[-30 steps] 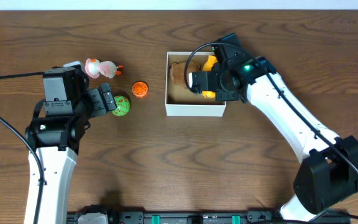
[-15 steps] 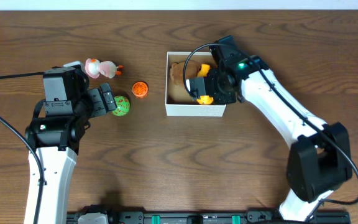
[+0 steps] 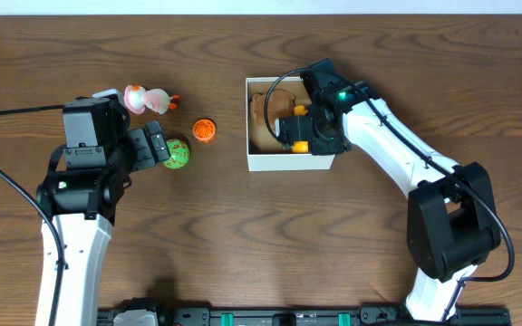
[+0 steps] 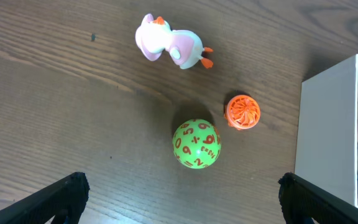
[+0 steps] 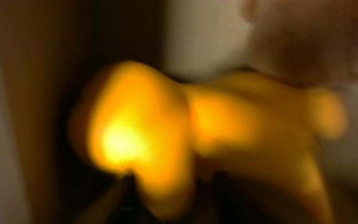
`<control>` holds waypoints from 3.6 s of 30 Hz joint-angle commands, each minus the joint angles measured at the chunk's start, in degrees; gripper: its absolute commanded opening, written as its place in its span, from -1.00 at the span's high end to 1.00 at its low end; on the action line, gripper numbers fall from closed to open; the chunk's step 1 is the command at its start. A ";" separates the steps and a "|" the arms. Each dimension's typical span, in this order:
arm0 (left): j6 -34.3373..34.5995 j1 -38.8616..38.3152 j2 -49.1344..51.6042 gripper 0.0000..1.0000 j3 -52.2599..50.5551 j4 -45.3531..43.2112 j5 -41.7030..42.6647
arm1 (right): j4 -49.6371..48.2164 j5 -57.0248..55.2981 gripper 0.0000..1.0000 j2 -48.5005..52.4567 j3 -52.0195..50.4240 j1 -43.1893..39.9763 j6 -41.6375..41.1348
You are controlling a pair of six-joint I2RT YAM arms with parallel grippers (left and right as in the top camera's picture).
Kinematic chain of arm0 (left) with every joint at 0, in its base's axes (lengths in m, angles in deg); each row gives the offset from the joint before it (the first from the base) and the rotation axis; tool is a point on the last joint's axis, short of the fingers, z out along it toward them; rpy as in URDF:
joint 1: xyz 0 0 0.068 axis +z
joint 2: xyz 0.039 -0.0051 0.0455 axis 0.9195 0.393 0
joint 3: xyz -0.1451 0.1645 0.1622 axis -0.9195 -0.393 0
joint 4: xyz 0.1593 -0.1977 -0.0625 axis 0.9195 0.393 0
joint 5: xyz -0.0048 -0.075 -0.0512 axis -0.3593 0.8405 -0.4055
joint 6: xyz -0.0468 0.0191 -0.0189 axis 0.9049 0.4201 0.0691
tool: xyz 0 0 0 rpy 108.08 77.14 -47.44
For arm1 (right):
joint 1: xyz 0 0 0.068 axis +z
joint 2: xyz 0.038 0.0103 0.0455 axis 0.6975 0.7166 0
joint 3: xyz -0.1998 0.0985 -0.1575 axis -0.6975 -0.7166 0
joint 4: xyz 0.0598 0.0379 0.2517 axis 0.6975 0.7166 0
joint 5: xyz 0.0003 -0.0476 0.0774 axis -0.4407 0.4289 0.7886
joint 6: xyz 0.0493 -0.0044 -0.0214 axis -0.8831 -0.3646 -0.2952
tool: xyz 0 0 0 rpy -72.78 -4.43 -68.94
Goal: Pack container
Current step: 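Lower the yellow toy into the box beside the hamster, release, then reach the left gripper to the white-pink duck and grasp it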
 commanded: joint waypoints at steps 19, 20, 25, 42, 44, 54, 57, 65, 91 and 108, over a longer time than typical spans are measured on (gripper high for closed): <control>-1.01 0.35 -0.09 -0.96 1.20 0.02 -0.48 | -0.42 -2.99 -0.98 -22.08 1.49 -7.45 -49.33; -1.01 0.35 -0.09 -0.96 1.20 0.02 -0.48 | 0.81 -2.25 -0.99 -22.08 1.46 -9.66 -55.91; -0.96 0.35 -0.07 -0.96 1.20 0.02 -0.44 | 8.59 10.45 -0.99 -20.70 1.01 -21.64 -74.07; -6.78 0.35 14.43 -0.94 4.33 2.10 5.40 | 16.24 20.06 -0.98 -18.69 0.59 -34.27 -76.70; -6.80 0.35 19.61 -0.94 8.04 3.06 5.35 | 16.46 20.11 -0.98 -18.69 0.59 -34.27 -76.72; -14.56 0.20 41.18 -0.94 26.49 0.83 3.32 | 17.33 18.86 -0.98 -18.67 0.59 -34.27 -76.70; -14.49 -0.20 45.16 -0.94 26.75 -3.54 -3.74 | 17.57 17.46 -0.99 -18.69 0.59 -34.27 -76.72; -20.72 -4.26 51.54 -0.88 26.75 -13.25 -10.69 | 18.21 15.58 -0.98 -18.69 0.55 -34.27 -76.70; -20.70 -4.26 58.77 0.40 26.73 -14.62 -15.50 | 23.43 14.05 -0.99 -18.69 0.52 -34.27 -76.22; -18.75 -9.14 38.60 0.88 29.42 0.50 -15.47 | 24.81 13.88 -0.99 -18.69 0.52 -34.29 -75.23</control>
